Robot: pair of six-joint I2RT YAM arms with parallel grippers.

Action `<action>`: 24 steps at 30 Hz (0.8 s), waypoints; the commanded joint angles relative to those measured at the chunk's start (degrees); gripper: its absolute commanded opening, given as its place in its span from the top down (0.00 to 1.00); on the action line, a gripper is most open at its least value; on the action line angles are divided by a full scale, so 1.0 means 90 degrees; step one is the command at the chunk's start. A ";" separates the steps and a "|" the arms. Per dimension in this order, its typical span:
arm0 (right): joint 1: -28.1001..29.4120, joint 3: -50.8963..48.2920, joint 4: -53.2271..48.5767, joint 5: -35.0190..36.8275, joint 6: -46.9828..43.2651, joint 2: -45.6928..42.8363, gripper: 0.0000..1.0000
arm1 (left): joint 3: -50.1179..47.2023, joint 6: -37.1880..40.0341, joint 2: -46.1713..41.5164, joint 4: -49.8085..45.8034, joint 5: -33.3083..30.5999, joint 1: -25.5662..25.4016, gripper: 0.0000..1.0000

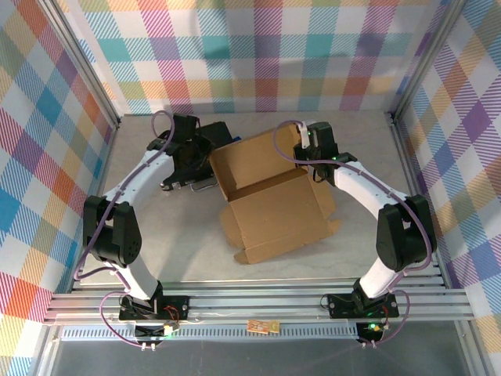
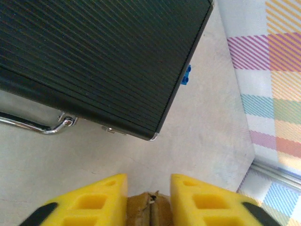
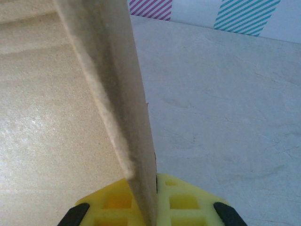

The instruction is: Fold the paper box

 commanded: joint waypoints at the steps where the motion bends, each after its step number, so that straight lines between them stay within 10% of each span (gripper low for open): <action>1: 0.0022 -0.0009 0.0251 -0.0072 0.0223 -0.0062 1.00 | -0.0124 -0.0111 -0.0350 0.0242 0.0083 -0.0022 0.78; 16: 0.0070 -0.0141 0.0433 -0.0044 0.0423 0.0027 1.00 | -0.0405 -0.0199 -0.0549 0.0498 -0.0126 -0.0257 0.96; 24: 0.0066 -0.0486 0.0911 0.0243 0.0125 0.0017 1.00 | 0.0116 0.0814 -0.0945 -0.0438 -0.0512 -0.0257 0.48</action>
